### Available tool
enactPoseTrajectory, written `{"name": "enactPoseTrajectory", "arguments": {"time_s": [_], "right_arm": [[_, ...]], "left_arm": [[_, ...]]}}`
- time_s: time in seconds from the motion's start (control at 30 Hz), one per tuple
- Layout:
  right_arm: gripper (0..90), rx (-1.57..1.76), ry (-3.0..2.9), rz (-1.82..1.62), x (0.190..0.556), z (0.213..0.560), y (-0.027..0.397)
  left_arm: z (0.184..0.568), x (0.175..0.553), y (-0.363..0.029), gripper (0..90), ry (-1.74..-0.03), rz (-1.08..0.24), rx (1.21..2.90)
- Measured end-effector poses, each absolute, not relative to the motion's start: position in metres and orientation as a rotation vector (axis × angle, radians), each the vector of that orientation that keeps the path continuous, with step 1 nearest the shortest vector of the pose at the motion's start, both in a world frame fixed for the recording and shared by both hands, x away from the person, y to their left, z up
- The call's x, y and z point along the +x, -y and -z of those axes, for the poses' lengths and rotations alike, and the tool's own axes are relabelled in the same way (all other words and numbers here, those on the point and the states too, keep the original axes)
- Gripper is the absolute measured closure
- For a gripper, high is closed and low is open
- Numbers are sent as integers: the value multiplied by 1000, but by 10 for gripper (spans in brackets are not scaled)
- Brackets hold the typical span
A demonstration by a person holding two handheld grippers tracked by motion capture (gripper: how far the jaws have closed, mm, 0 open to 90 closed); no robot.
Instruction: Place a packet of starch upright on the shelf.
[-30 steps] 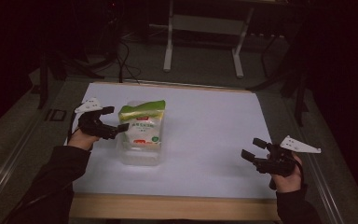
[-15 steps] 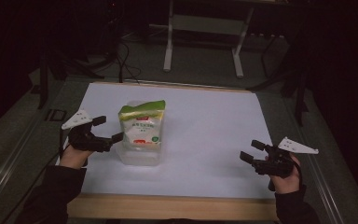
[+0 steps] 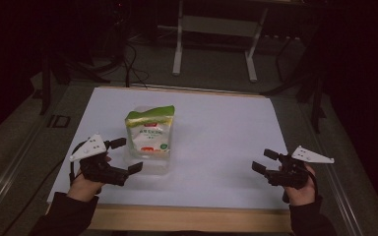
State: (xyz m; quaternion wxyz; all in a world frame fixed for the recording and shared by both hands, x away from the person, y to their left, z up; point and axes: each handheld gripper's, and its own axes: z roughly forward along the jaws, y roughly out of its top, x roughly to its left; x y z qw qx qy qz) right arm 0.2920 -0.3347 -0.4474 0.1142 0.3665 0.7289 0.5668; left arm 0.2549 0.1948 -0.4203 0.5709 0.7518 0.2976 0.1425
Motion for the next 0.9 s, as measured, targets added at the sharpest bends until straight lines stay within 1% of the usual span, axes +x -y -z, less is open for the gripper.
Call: {"name": "enactPoseTrajectory", "arguments": {"time_s": [0.1, 0.13, 0.17, 0.23, 0.3, 0.33, 0.5, 0.9], "right_arm": [[157, 1073, -2143, -1661, 292, 448, 334], [158, 1069, -2151, -1657, 291, 449, 332], [158, 1069, -2151, -1657, 291, 449, 332], [158, 1064, -2149, -1654, 290, 449, 332], [158, 1061, -2146, -1654, 290, 450, 332], [158, 1059, -2148, -1648, 290, 450, 331], [157, 1053, -2164, -1634, 290, 452, 329], [154, 1031, -2185, -1634, 290, 458, 323]], "left_arm": [[421, 254, -189, 12, -679, -316, 1772], [423, 252, -179, 13, -649, -292, 1770], [423, 252, -179, 13, -649, -292, 1770], [431, 251, -166, 13, -620, -261, 1773], [431, 251, -166, 13, -620, -261, 1773], [438, 251, -155, 13, -591, -229, 1791], [449, 251, -137, 13, -563, -169, 1807], [463, 248, -107, 12, -503, -106, 1858]]}}
